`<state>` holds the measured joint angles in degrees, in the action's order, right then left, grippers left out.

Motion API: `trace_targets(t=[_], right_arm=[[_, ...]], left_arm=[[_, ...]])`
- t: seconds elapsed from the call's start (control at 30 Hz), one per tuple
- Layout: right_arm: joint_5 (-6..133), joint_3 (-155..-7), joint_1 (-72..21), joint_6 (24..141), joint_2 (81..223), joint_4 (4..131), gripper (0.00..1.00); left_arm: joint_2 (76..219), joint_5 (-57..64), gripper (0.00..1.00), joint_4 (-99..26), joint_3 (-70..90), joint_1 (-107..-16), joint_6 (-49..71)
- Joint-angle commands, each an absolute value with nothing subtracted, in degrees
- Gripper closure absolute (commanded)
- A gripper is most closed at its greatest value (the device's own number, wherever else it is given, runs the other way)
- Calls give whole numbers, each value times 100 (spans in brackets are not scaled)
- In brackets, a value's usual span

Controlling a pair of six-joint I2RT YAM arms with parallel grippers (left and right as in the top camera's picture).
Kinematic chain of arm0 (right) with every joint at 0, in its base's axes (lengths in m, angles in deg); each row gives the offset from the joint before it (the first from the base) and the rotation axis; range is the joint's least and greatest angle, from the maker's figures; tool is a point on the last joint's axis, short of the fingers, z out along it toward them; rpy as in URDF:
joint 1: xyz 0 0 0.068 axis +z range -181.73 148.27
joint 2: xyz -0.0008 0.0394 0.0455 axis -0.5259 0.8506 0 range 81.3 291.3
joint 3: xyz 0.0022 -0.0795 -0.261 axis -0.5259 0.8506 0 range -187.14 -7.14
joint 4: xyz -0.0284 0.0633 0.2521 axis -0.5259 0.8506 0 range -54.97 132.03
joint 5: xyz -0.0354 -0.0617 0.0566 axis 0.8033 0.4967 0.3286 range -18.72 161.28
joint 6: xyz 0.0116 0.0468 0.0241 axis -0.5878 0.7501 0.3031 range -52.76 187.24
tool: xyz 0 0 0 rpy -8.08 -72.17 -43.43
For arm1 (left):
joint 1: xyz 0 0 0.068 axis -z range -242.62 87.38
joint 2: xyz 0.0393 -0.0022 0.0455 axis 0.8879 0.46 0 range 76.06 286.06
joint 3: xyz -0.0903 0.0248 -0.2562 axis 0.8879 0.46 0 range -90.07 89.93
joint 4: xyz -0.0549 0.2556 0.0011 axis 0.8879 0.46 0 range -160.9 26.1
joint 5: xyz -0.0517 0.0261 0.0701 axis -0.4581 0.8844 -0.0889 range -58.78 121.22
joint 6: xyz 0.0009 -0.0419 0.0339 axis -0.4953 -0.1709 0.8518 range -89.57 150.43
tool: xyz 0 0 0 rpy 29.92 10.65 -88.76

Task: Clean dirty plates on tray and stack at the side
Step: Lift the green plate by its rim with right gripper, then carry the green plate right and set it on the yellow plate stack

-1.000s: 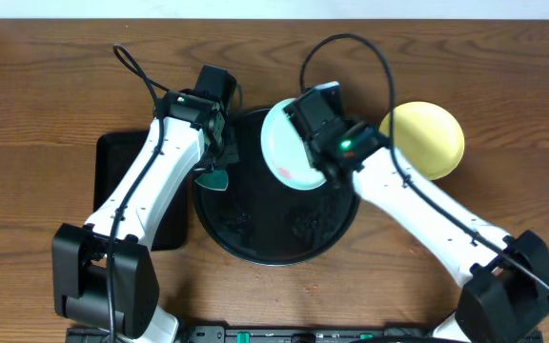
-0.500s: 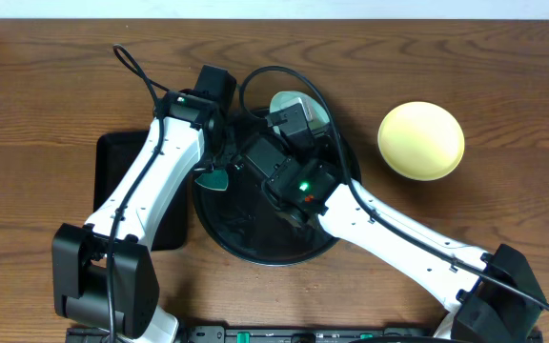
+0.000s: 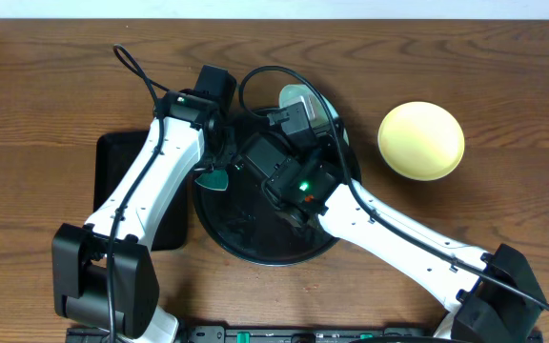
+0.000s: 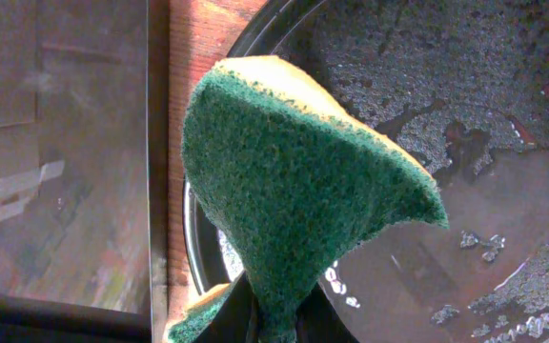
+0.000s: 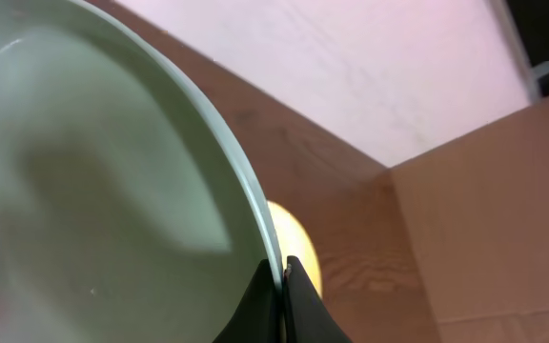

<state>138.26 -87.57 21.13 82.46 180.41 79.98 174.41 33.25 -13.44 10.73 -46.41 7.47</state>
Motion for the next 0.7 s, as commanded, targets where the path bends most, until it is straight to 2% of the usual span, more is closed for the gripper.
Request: trace_targets(t=[0.0,0.3,0.67], right_arm=[[13262,-8783,2144,8283,17861,8046,99],[11468,-8783,1539,8718,17861,8232,99],[8176,-8783,-308,8710,17824,8262,99]], left_arm=[[17456,3355,92,-1331,1069,-4658,657],[17456,3355,92,-1331,1069,-4658,657],[17456,3353,92,-1329,1069,-4658,657]])
